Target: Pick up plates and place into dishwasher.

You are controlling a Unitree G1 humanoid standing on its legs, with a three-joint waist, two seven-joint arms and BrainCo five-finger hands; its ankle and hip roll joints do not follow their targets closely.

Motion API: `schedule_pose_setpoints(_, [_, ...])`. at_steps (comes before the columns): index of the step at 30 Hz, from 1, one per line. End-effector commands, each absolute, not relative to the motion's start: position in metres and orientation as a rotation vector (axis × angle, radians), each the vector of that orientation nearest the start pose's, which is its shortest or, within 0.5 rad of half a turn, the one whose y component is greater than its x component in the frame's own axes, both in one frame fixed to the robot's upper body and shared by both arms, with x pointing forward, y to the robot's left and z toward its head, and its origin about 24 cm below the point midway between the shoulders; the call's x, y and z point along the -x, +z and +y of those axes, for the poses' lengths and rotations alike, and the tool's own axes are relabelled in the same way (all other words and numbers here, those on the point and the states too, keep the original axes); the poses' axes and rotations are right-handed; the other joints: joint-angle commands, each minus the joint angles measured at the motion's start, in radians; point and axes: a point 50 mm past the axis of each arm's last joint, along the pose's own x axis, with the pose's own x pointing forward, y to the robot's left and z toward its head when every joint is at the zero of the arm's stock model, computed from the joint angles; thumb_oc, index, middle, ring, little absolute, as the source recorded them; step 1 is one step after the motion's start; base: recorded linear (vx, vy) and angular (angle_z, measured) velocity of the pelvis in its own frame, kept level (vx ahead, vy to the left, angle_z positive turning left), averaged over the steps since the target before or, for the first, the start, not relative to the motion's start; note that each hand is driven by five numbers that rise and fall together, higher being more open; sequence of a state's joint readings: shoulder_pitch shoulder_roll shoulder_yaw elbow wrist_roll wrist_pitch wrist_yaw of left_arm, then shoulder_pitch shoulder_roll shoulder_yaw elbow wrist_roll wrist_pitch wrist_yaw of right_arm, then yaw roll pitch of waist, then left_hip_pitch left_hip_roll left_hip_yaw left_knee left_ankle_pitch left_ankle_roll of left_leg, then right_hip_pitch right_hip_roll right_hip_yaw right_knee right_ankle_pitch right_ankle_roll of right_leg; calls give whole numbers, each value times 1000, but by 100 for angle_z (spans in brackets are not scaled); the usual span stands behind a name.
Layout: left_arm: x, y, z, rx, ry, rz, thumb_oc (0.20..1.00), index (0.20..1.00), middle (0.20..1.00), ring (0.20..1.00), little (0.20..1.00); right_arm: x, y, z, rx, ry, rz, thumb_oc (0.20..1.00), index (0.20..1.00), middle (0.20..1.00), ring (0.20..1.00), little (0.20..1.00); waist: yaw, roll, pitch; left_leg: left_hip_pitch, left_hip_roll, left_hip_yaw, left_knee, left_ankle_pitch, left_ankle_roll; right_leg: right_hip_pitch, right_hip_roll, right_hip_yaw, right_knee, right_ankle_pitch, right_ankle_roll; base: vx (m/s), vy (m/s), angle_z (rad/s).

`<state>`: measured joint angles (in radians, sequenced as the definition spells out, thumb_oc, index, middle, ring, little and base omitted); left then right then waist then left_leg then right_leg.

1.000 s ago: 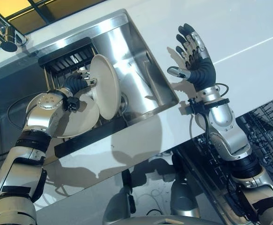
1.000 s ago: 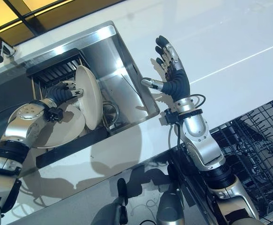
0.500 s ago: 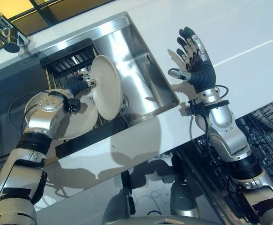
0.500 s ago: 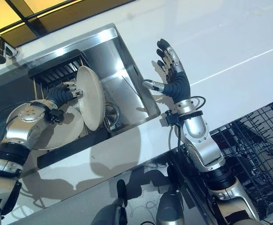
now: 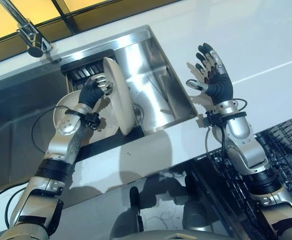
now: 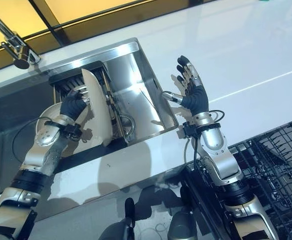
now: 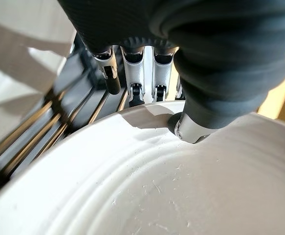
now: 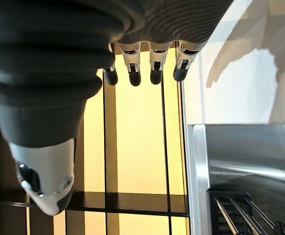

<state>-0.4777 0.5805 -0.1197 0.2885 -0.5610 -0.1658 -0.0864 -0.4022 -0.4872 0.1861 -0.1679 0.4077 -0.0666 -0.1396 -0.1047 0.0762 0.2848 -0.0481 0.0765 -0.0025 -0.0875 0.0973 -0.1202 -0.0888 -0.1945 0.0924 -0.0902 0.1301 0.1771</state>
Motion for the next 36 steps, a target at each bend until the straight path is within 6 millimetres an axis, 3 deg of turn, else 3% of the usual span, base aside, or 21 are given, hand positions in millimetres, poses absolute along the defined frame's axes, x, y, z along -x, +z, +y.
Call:
schedule_pose_setpoints(1, [-325,188,234,-62,-73,-509,200,200,200,200,200,-291,178,-163,41,168,-502,1000,1000,1000,1000,1000,33,-20,-66,-11,-88,-18,0,-22,97,1,63,-51,17,-16,-105,32,-35,4])
schedule_pose_setpoints(11, [-315,180,243,-41,-7,-511,200,200,200,200,200,-287,168,-167,32,167,-458,1000,1000,1000,1000,1000,46,-24,-123,23,-83,-30,0,-34,94,41,66,-55,13,-30,-105,56,-21,7])
schedule_pose_setpoints(18, [-306,188,255,-91,196,-603,200,200,200,200,200,-284,173,-165,33,193,-500,1000,1000,1000,1000,1000,54,-30,-155,45,-77,-36,0,-45,92,65,67,-62,10,-39,-104,49,-23,2])
schedule_pose_setpoints(23, [-301,197,263,-192,387,-670,200,200,200,200,200,-279,204,-147,65,310,-632,1000,1000,1000,1000,1000,71,-41,-186,55,-73,-45,0,-51,89,80,69,-70,6,-45,-101,34,-54,3])
schedule_pose_setpoints(28, [-299,201,269,-332,537,-700,200,200,200,200,200,-272,220,-128,55,432,-668,1000,1000,1000,1000,1000,81,-56,-215,64,-65,-42,0,-48,83,94,71,-76,3,-43,-98,-1,-67,1])
schedule_pose_setpoints(36, [-298,202,280,-473,740,-709,200,200,200,200,200,-262,206,-96,-66,684,-533,1000,1000,1000,1000,1000,82,-64,-258,94,-57,-28,0,-62,80,122,73,-82,3,-59,-96,11,-55,-2])
